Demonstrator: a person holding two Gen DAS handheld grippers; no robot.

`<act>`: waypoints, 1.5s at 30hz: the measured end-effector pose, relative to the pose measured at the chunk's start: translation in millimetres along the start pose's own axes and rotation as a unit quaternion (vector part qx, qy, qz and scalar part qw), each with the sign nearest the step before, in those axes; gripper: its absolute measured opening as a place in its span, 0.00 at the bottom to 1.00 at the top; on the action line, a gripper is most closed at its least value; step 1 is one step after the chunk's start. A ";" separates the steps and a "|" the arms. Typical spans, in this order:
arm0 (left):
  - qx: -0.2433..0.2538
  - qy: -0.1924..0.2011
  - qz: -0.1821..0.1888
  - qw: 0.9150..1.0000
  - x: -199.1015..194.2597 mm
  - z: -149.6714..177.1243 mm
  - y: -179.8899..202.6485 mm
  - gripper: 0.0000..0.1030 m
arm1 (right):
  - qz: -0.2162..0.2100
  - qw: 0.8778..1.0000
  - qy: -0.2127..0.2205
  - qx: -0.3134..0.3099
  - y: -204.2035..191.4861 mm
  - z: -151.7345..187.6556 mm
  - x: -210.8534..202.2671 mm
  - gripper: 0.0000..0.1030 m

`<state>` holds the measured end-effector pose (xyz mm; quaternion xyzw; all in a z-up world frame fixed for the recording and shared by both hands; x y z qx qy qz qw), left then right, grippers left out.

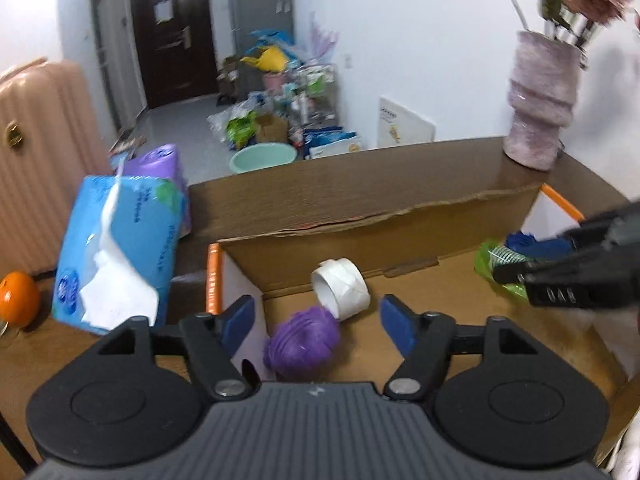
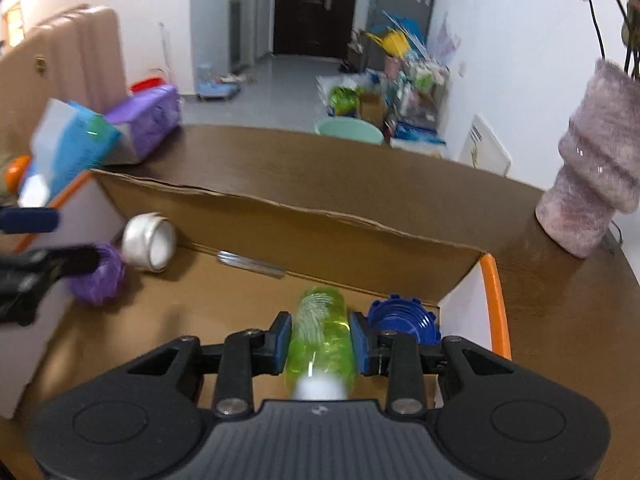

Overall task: Organize rigid objects
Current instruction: 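Carry the purple cap and green bottle into the cardboard box and release both, then raise both open grippers away from the cardboard box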

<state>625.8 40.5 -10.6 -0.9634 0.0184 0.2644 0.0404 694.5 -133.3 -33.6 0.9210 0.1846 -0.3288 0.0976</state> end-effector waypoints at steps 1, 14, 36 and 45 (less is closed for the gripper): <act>-0.001 -0.005 0.004 1.000 1.1 1.4 0.3 0.71 | 0.001 1.000 -0.001 -0.001 0.6 2.0 2.5 0.33; -0.038 0.007 0.004 0.999 -23.7 -13.9 -17.0 0.77 | 0.021 0.999 0.017 -0.019 -0.8 -4.1 -35.5 0.49; -0.055 0.115 -0.009 0.992 -218.0 -0.4 -2.1 0.97 | 0.018 0.993 0.105 -0.045 -51.1 29.5 -230.2 0.77; -0.069 0.198 -0.034 0.977 -275.0 38.0 10.5 1.00 | 0.028 0.972 0.231 0.026 -54.7 72.9 -286.3 0.91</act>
Point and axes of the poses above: each gripper's, at about its wrist camera, not at the fingertips, and x roughly the way its jaws point, y to its right, z to its underside, the point moved 3 cm from there along x, roughly the way its jaws point, and after that the axes turned 10 degrees about y, right-handed, at the moved point
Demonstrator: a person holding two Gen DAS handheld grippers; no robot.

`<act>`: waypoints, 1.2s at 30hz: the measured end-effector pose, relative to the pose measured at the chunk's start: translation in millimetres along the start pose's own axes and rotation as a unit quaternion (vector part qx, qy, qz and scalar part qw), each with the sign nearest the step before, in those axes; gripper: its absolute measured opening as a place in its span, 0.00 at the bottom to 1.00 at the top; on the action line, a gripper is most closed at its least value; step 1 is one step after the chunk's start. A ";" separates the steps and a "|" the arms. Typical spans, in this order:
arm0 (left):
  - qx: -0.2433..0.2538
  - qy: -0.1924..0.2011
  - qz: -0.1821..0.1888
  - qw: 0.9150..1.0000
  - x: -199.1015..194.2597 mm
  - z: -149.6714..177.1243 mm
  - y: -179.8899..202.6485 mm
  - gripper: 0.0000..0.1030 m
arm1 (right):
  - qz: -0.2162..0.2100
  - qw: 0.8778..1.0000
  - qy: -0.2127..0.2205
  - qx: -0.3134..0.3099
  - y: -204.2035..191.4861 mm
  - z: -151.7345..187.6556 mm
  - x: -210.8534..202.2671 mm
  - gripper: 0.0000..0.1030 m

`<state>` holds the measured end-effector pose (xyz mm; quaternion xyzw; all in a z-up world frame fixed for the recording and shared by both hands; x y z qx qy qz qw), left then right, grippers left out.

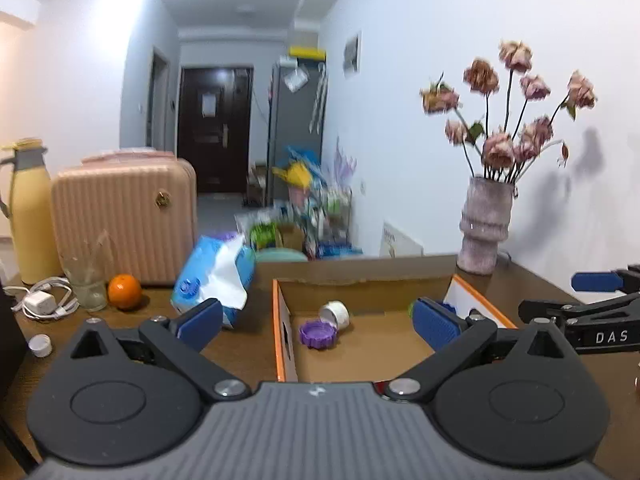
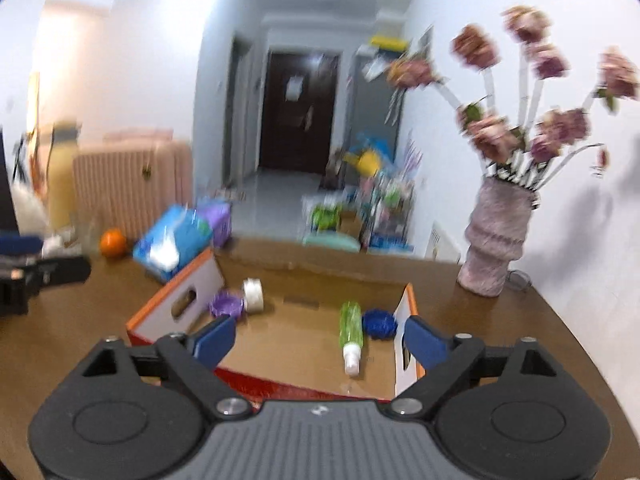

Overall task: Organize rigid objects
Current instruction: 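Raise both open grippers away from the cardboard box, then grasp the large white plastic bottle with both grippers and lift it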

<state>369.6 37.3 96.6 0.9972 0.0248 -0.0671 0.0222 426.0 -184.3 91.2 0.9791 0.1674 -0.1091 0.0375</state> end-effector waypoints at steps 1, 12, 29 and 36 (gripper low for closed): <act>0.003 0.008 -0.001 1.000 -6.2 2.7 0.8 1.00 | -0.001 1.000 0.005 0.011 1.1 3.6 -4.9 0.91; 0.003 0.047 0.001 0.999 -43.7 24.2 -4.5 1.00 | 0.018 0.998 0.037 0.038 -2.8 27.5 -36.2 0.93; 0.004 -0.036 -0.016 0.999 -68.9 88.2 -13.8 1.00 | 0.020 0.999 0.025 0.041 -17.8 71.5 -48.4 0.94; -0.033 -0.036 0.000 0.999 -121.9 121.3 -14.5 1.00 | 0.013 0.999 0.005 0.033 -24.0 118.3 -87.6 0.94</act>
Point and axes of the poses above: each gripper's, at about its wrist camera, not at the fingertips, and x roughly the way its jaws point, y to its right, z to its underside, the point moved 3 cm from there along x, roughly the way its jaws point, and after that the axes turned 10 degrees about y, right-handed, at the moved point
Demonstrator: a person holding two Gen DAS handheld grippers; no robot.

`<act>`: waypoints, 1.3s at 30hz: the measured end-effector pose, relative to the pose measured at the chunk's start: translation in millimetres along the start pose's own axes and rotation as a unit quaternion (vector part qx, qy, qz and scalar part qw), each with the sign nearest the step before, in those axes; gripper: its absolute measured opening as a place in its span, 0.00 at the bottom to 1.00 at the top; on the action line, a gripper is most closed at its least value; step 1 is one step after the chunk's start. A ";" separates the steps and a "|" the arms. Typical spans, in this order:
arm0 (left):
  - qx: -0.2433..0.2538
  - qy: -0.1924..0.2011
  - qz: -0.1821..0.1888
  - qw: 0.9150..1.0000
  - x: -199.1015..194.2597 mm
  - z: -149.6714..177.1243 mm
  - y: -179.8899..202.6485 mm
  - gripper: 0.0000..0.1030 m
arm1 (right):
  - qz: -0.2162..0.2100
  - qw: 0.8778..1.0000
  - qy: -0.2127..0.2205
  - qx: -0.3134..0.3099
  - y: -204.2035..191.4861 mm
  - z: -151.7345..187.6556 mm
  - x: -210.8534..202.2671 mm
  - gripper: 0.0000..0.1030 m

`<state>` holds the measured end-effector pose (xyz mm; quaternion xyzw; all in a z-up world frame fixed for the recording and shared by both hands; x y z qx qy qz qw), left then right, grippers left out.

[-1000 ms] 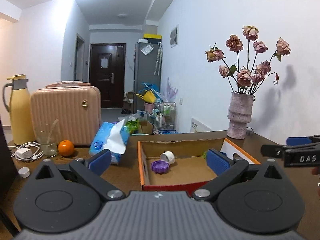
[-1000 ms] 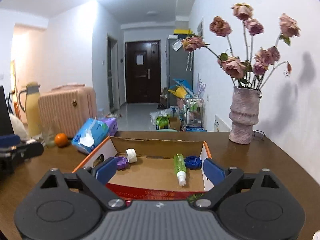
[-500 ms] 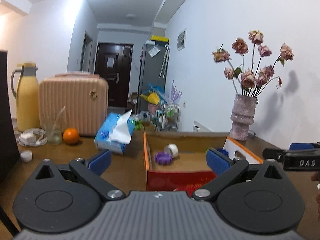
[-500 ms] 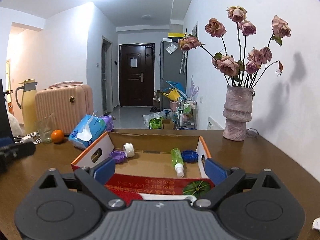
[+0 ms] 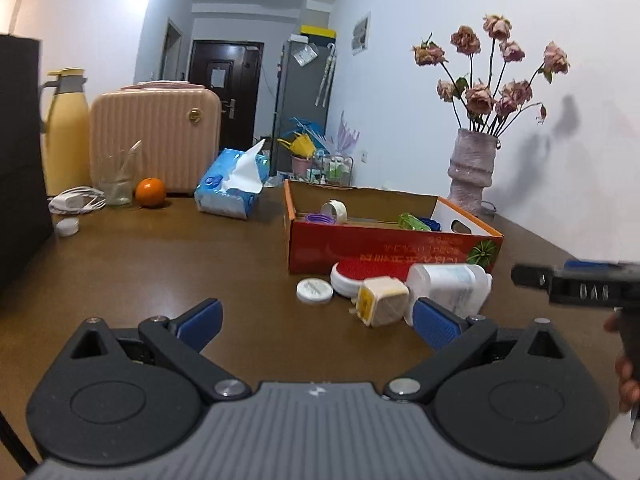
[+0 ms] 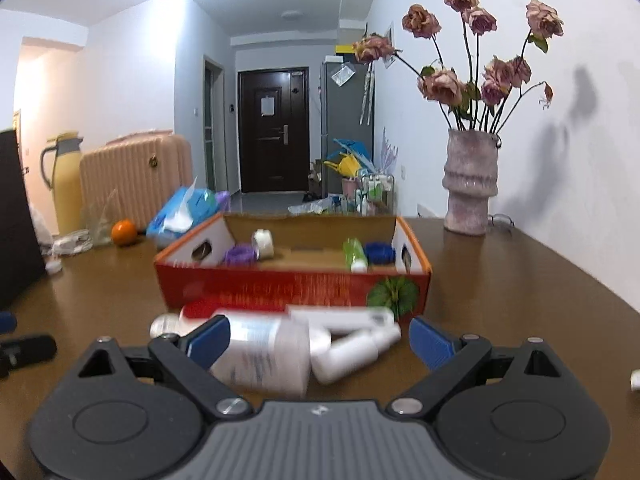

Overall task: Organize rigid objects
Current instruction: 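Grasp the large white plastic bottle with both grippers and lift it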

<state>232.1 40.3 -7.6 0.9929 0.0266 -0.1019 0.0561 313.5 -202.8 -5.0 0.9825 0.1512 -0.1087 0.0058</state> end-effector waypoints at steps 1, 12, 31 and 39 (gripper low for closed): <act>-0.002 -0.003 -0.005 1.000 -8.3 6.6 -1.8 1.00 | -0.007 1.000 0.002 -0.002 -1.4 7.3 -8.0 0.94; -0.015 -0.038 0.008 0.999 -39.0 29.1 -15.3 1.00 | -0.018 0.999 -0.037 0.034 -2.9 63.1 -73.3 0.96; -0.097 -0.066 0.108 0.987 114.8 -14.8 51.6 0.61 | -0.054 0.990 -0.051 0.121 26.9 3.8 57.8 0.46; -0.136 -0.106 0.147 0.974 156.0 -0.1 63.9 0.34 | -0.099 0.970 -0.070 0.209 37.8 8.9 97.8 0.29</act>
Point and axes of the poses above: each gripper's, at about its wrist camera, not at the fingertips, and x roughly the way its jaws point, y to its right, z to its underside, the point moved 3 cm from there along x, roughly the way its jaws point, and after that the axes turned 10 degrees about y, right-handed, at the moved point
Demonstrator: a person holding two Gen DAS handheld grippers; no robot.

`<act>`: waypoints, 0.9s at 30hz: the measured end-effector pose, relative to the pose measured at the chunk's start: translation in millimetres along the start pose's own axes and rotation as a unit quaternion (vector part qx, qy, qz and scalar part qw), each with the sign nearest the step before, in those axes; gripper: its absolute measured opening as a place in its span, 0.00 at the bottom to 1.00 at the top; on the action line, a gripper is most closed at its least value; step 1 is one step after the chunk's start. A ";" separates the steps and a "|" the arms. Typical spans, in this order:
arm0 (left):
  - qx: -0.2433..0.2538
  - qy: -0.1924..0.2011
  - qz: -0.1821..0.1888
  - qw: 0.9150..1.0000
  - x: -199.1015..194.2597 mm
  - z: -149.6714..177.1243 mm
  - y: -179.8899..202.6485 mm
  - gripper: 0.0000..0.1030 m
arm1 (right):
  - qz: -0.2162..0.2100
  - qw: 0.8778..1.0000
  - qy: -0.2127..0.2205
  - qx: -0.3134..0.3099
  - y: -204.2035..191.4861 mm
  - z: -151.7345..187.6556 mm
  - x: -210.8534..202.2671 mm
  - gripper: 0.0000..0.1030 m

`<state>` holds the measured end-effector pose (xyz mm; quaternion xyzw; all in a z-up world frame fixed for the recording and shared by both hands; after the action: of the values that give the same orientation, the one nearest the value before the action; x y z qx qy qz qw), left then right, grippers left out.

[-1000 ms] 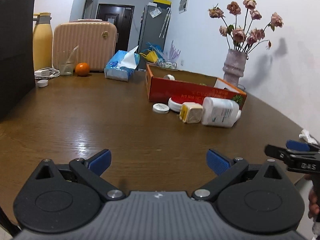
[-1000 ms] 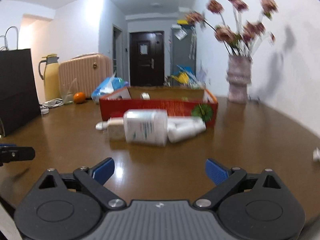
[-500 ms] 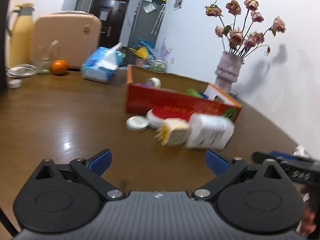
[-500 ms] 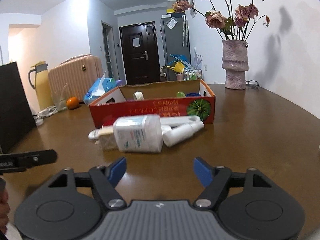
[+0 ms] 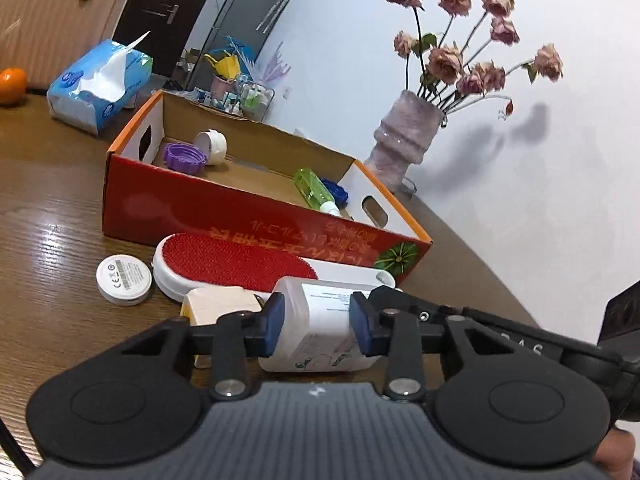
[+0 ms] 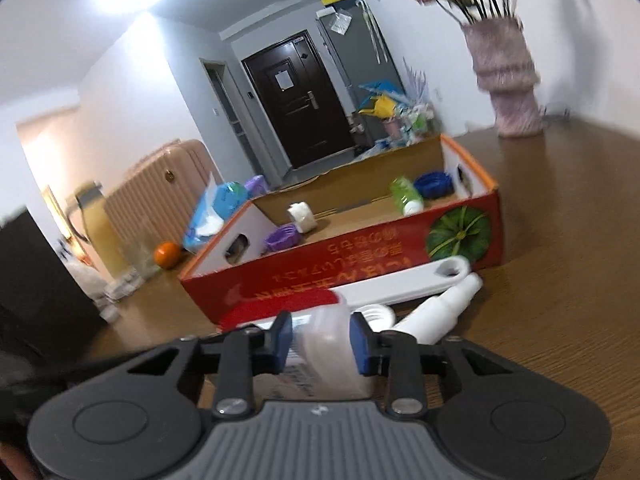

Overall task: Organize rigid objects
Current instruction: 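Grasp the large white plastic bottle with both grippers and lift it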

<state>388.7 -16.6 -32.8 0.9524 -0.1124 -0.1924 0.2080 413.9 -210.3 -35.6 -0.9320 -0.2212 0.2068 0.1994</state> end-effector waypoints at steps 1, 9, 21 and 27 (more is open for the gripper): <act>-0.001 0.000 0.000 1.000 -0.4 -0.3 -0.7 0.32 | -0.003 1.000 0.000 0.003 1.4 0.5 0.7 0.29; -0.015 -0.009 0.004 1.000 -22.5 7.3 2.0 0.31 | 0.000 1.000 -0.011 -0.011 -8.8 10.7 -19.7 0.26; -0.026 -0.026 -0.013 0.999 -98.2 55.5 10.8 0.39 | -0.019 0.999 -0.043 0.017 -26.0 63.8 -86.7 0.31; -0.037 -0.032 -0.020 0.999 -130.1 72.7 12.0 0.39 | -0.020 0.998 -0.051 0.016 -39.5 85.0 -116.6 0.31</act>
<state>239.8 -14.6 -46.9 0.9397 -0.0923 -0.2305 0.2352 265.4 -211.7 -53.6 -0.9124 -0.2466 0.2530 0.2066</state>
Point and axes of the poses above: each gripper's, at about its wrist camera, not at the fingertips, and x roughly the way its jaws point, y to its right, z to its underside, the point moved 3 cm from there along x, roughly the way its jaws point, and after that the axes turned 10 degrees about y, right-handed, at the moved point
